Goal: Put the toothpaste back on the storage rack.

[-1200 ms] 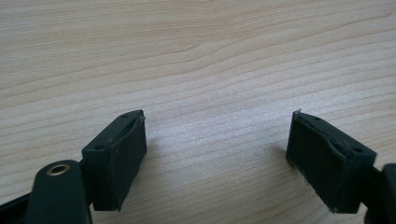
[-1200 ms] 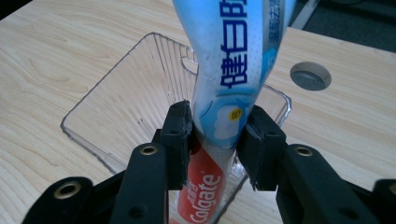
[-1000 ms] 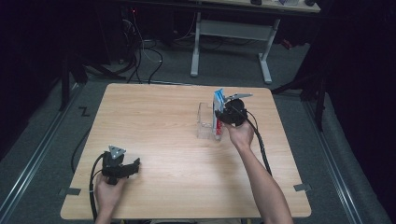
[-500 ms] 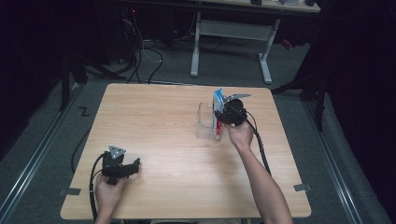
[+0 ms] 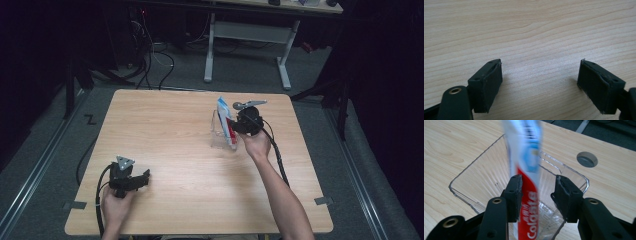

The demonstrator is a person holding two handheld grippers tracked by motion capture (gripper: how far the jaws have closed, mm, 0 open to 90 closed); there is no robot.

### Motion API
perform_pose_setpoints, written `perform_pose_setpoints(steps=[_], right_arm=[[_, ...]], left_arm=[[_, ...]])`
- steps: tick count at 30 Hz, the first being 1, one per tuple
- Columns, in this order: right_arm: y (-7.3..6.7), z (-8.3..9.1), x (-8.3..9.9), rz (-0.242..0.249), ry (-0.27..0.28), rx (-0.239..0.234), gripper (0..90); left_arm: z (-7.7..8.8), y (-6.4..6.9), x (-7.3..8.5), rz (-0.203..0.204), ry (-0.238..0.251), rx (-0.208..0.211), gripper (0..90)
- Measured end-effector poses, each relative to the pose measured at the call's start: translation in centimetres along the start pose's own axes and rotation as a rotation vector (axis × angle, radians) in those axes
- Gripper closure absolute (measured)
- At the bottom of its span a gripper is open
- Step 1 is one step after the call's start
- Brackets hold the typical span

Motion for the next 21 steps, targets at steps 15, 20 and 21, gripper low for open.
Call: perform_pose_setpoints(steps=[15, 20, 21], right_arm=[[-0.4, 0.8, -0.5, 0.018, 0.028, -0.009, 57.4], [-0.2, 1.5, -0.6, 0.02, 0.045, -0.012, 55.2], [-0.1, 1.8, -0.7, 0.014, 0.05, -0.011, 54.0]], left_arm=[[0.0, 0.0, 0.0, 0.0, 0.0, 0.0, 20.4], [0.0, 0.0, 0.0, 0.0, 0.0, -0.001, 20.4], [0.0, 0.0, 0.0, 0.0, 0.0, -0.001, 20.4]])
Point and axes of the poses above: each handheld gripper's, and its own axes: z roughly backward along the jaws, x roughly out of its underside, y roughly to its right, the point moved 8 cm from there along -z, roughly forward along the jaws, and after that the axes turned 9 degrees about z, right-handed, at the moved point
